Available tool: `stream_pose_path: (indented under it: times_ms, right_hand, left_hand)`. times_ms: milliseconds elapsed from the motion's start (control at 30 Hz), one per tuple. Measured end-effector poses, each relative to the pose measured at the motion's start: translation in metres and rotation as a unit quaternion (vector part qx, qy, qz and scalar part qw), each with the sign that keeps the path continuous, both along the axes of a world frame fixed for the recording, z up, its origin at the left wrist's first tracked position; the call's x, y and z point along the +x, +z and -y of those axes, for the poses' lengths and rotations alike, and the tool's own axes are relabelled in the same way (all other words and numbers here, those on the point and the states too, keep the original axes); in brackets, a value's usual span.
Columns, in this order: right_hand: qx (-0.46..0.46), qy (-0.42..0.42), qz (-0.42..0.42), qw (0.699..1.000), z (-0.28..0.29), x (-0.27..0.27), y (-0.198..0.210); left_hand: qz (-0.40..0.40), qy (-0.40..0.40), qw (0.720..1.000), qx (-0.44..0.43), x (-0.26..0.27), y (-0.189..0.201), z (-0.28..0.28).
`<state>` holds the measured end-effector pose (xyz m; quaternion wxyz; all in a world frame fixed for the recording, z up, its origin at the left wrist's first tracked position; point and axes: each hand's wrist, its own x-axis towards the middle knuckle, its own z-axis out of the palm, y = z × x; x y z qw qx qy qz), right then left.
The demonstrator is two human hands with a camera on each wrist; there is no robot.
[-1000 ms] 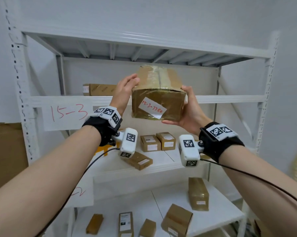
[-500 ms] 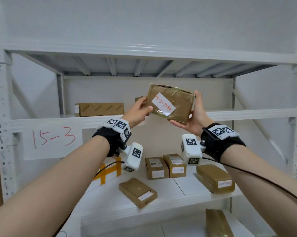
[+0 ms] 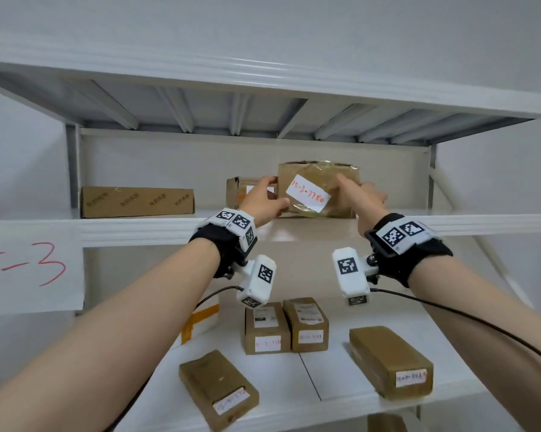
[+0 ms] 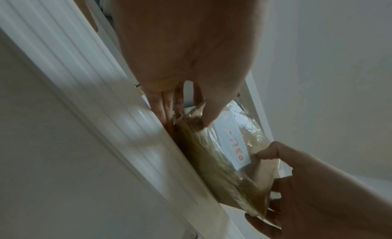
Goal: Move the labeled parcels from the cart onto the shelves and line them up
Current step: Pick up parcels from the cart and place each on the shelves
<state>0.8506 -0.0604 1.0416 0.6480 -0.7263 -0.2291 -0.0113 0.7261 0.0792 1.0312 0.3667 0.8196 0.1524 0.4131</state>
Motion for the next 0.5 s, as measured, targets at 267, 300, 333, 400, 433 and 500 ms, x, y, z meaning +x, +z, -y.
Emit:
stream_pose_path:
  times_ms: [267, 300, 333, 400, 433, 500]
  right_hand:
    - [0.020, -0.055, 0.090, 0.994, -0.035, 0.062, 0.007]
    - [0.027, -0.042, 0.088, 0.995, -0.040, 0.068, 0.006]
    - [0.027, -0.034, 0.089, 0.995, -0.044, 0.071, 0.005]
    - [0.016, -0.032, 0.105, 0.994, -0.054, 0.078, 0.000]
    - [0.005, -0.040, 0.124, 0.992, -0.059, 0.080, -0.003]
    - [-0.045, -0.068, 0.174, 0.981, -0.071, 0.083, -0.011]
  left_hand:
    - [-0.117, 0.038, 0.992, 0.042, 0.042, 0.013, -0.021]
    - [-0.130, 0.045, 0.989, 0.044, 0.046, 0.013, -0.025]
    - [-0.141, 0.054, 0.987, 0.045, 0.048, 0.014, -0.028]
    - [-0.145, 0.065, 0.986, 0.055, 0.054, 0.014, -0.036]
    - [-0.146, 0.070, 0.984, 0.070, 0.057, 0.013, -0.040]
    - [-0.166, 0.074, 0.977, 0.109, 0.062, 0.014, -0.044]
